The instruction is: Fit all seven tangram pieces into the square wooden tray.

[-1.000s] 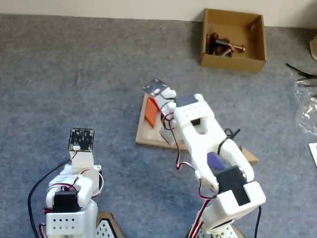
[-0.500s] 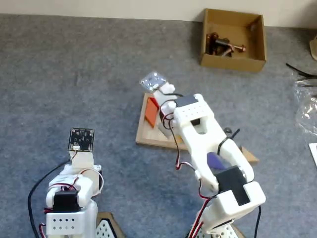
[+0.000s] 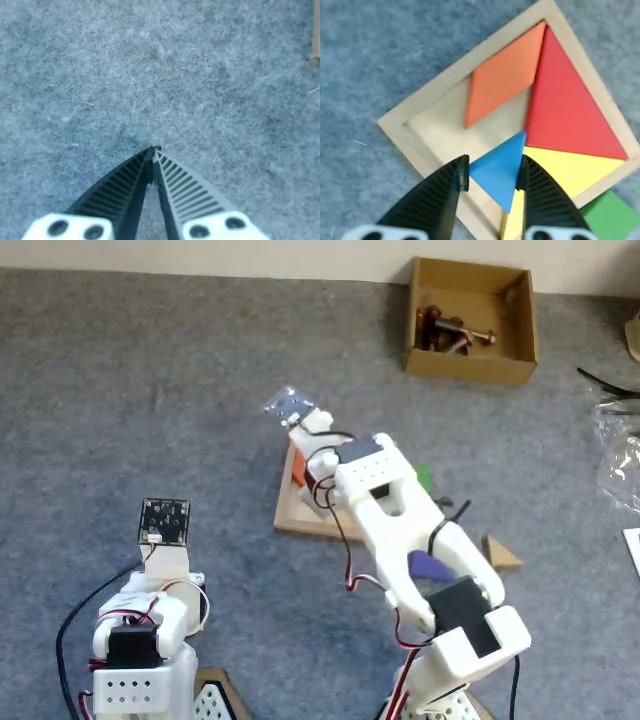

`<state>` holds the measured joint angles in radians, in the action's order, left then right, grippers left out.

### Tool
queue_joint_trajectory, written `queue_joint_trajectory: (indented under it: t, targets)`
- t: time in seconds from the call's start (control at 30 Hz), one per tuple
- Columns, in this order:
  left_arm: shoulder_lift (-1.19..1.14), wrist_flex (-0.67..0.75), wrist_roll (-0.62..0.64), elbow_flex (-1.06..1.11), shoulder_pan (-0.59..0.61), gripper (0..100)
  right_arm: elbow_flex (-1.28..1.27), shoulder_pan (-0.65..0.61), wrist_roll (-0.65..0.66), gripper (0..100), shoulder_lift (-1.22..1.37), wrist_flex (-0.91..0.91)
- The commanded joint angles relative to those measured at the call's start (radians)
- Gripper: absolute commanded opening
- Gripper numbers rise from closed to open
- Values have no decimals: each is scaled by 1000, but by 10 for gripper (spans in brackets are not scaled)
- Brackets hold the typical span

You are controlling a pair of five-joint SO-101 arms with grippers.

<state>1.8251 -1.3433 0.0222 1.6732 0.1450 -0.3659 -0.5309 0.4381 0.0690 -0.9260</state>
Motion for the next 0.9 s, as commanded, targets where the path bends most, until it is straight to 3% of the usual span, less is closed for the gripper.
queue_joint_trajectory:
  t: [0.0, 0.67, 0.87]
  targets:
    - [5, -8, -6, 22, 13, 7, 15, -8, 12, 138, -67, 22]
    - [5, -8, -6, 22, 13, 7, 8, 44, 11, 138, -65, 15]
    - [5, -8, -6, 22, 13, 7, 16, 96, -169, 138, -65, -59]
